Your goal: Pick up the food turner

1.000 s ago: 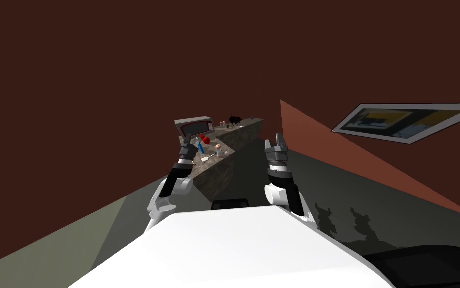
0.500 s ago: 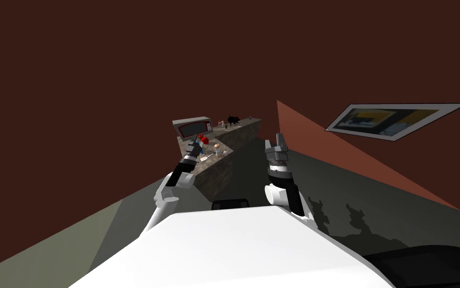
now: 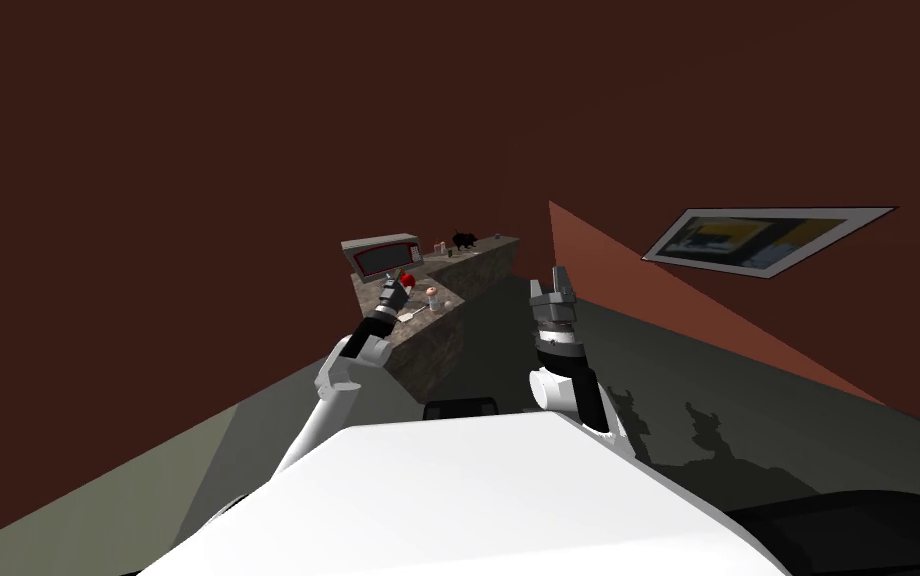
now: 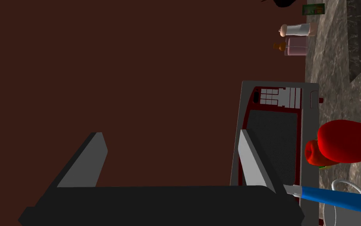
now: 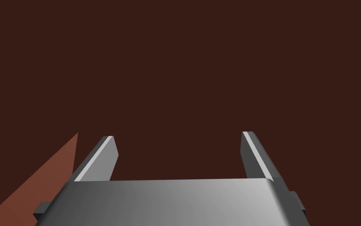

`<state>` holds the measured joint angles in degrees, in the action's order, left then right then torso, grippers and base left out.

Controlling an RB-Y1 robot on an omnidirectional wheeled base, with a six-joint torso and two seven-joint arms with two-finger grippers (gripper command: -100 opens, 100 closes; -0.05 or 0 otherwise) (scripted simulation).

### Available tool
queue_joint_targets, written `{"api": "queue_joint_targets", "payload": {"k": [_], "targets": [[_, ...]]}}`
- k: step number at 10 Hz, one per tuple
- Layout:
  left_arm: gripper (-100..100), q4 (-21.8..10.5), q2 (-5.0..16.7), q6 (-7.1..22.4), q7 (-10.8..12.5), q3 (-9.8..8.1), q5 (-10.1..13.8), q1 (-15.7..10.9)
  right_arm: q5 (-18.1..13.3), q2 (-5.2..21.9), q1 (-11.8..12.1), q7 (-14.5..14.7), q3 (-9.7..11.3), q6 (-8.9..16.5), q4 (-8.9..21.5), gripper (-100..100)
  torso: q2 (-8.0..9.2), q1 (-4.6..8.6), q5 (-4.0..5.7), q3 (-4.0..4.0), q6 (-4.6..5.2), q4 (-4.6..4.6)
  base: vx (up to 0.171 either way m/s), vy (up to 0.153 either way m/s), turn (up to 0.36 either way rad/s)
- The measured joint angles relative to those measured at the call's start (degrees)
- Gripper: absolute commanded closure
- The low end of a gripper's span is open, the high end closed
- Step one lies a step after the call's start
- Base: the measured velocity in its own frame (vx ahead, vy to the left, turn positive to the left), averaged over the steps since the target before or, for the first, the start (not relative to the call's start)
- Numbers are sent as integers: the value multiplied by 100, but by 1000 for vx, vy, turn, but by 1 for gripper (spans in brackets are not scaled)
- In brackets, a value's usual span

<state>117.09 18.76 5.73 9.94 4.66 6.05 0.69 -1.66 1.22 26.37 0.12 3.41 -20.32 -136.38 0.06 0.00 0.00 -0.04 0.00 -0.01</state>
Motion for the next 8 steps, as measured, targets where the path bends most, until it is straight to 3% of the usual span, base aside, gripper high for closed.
{"api": "queue_joint_targets", "payload": {"k": [8], "targets": [[-100, -719, 410, 1192, 670, 118, 420, -672, 0, 0, 1, 0, 0, 0, 0, 0, -4, -1, 0, 2, -3, 1, -11, -3, -46]]}}
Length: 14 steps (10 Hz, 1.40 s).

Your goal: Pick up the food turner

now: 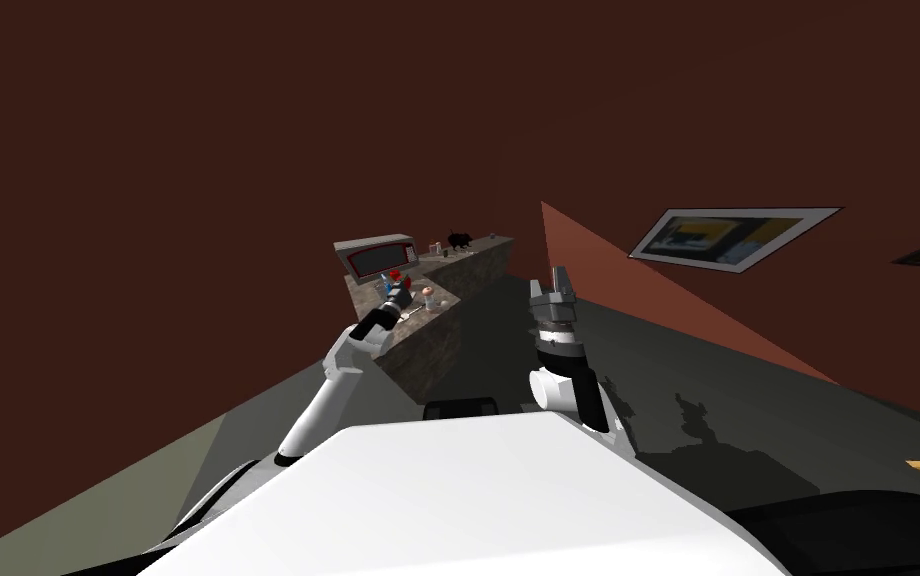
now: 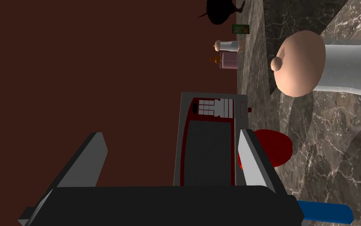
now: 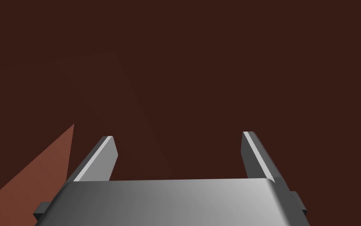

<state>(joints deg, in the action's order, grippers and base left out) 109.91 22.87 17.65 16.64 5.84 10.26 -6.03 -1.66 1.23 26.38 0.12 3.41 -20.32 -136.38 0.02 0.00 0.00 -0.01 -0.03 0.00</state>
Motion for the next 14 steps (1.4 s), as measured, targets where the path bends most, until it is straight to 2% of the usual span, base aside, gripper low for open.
{"api": "queue_joint_targets", "payload": {"k": [1, 3, 4, 6, 10, 11, 13, 14], "targets": [[-100, -143, 95, 155, 122, 19, 115, -129, 0, 0, 0, 0, 0, 0, 0, 0, -1, 0, 0, 1, 1, 0, -5, -2, -29], [-100, -239, 129, 432, 231, 40, 175, -209, 0, 0, 0, 0, 0, 0, 0, 0, -2, -2, 0, 1, -1, 0, 0, -2, -28], [-100, -415, 214, 584, 331, 58, 291, -381, 0, 0, 0, 0, 0, 0, 0, 0, -4, 0, 0, 2, 1, 1, 0, -2, -44], [-100, -656, 324, 875, 526, 103, 469, -548, 0, 0, 0, 0, 0, 0, 0, 0, -6, -1, 0, 3, 0, 1, 4, -3, -46], [-100, -952, 441, 1470, 812, 155, 698, -791, 0, 0, 0, 0, 0, 0, 0, 0, -7, -2, -1, 4, -1, 2, 9, 0, -34], [-100, -1039, 528, 1631, 931, 170, 832, -849, 0, 0, 0, 0, 0, 0, 0, 0, -9, -2, 0, 5, -1, 2, 17, 1, -30], [-100, -1192, 575, 1884, 1041, 194, 932, -957, 0, 0, 0, 0, 0, 0, 0, 0, -7, -2, -1, 4, -2, 2, 14, 0, -21], [-100, -1341, 659, 2018, 1131, 213, 1078, -1069, 0, 0, 0, 0, 0, 0, 0, 0, -10, -3, 0, 6, 0, 2, 20, 3, -29]]}}
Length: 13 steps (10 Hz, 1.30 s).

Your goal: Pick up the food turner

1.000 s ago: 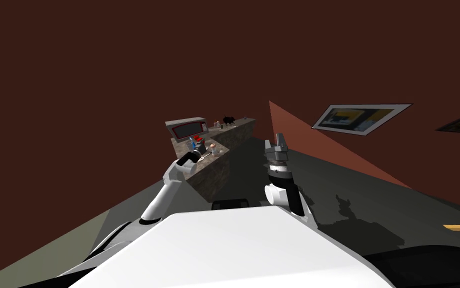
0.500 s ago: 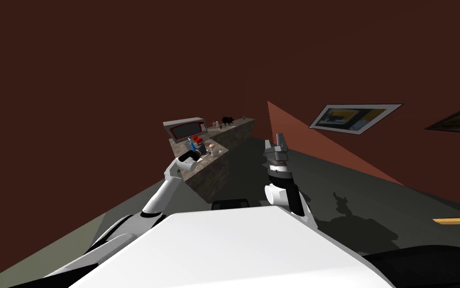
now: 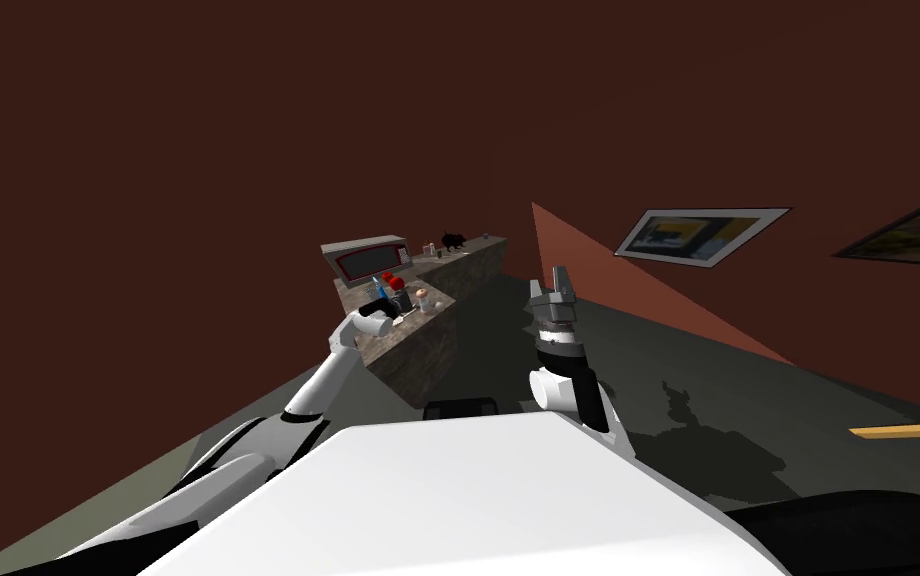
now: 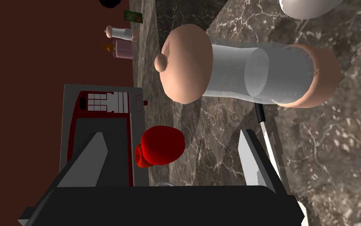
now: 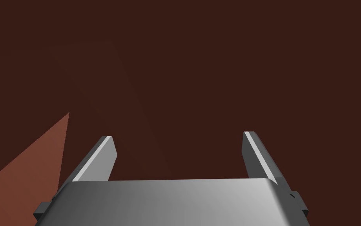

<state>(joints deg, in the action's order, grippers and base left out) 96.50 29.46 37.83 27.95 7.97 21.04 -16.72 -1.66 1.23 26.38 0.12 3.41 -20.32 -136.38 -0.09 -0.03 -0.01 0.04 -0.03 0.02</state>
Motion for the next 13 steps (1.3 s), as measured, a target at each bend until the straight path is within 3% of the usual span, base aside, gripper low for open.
{"api": "queue_joint_targets", "payload": {"k": [3, 6, 8, 10, 13], "targets": [[-100, -264, 150, 497, 279, 41, 287, -175, 0, 0, 0, 0, 0, 0, 0, 0, -2, -1, -1, 2, -1, 1, 29, 5, -39], [-100, -722, 349, 948, 552, 101, 709, -462, 0, 0, 0, 0, 0, 0, 0, 0, -11, -1, 0, 6, 0, 2, 40, 5, -30], [-100, -725, 376, 1240, 698, 114, 757, -471, 0, 0, 0, 0, 0, 0, 0, 0, 0, 0, -1, 1, -2, 1, 23, 7, -11], [-100, -926, 465, 1530, 864, 149, 958, -586, 0, 0, 0, 0, 0, 0, 0, 0, -5, -2, -1, 3, -1, 2, 43, 6, -33], [-100, -1374, 646, 1908, 1082, 200, 1394, -784, 0, 0, 1, 0, 0, 0, 0, 0, -14, -4, -1, 9, -2, 4, 53, 9, -22]]}}
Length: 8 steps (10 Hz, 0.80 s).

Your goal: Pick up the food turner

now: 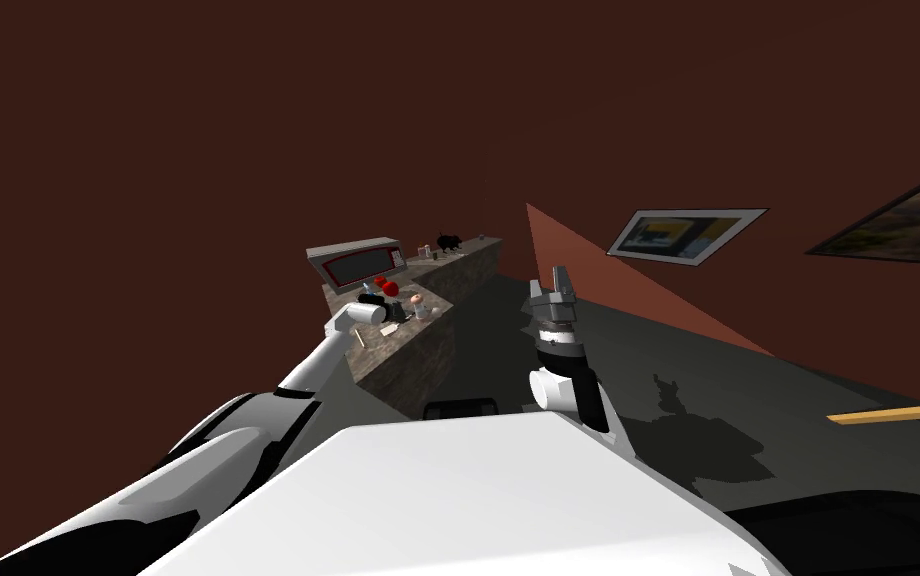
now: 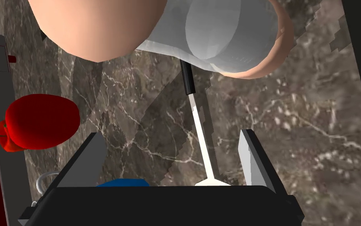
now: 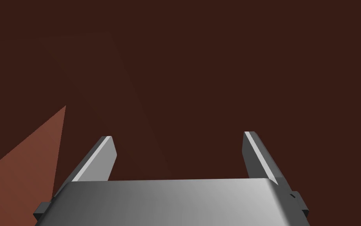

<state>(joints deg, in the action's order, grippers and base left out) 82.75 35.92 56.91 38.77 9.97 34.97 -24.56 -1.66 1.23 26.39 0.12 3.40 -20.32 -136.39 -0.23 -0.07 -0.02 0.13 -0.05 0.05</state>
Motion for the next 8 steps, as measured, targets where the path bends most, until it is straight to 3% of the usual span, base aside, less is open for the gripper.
{"api": "queue_joint_targets", "payload": {"k": [8], "targets": [[-100, -658, 386, 1141, 702, 110, 928, -254, 0, 0, 0, 0, 0, 0, 0, 0, -3, 0, -1, 2, -1, 1, 57, 11, -22]]}}
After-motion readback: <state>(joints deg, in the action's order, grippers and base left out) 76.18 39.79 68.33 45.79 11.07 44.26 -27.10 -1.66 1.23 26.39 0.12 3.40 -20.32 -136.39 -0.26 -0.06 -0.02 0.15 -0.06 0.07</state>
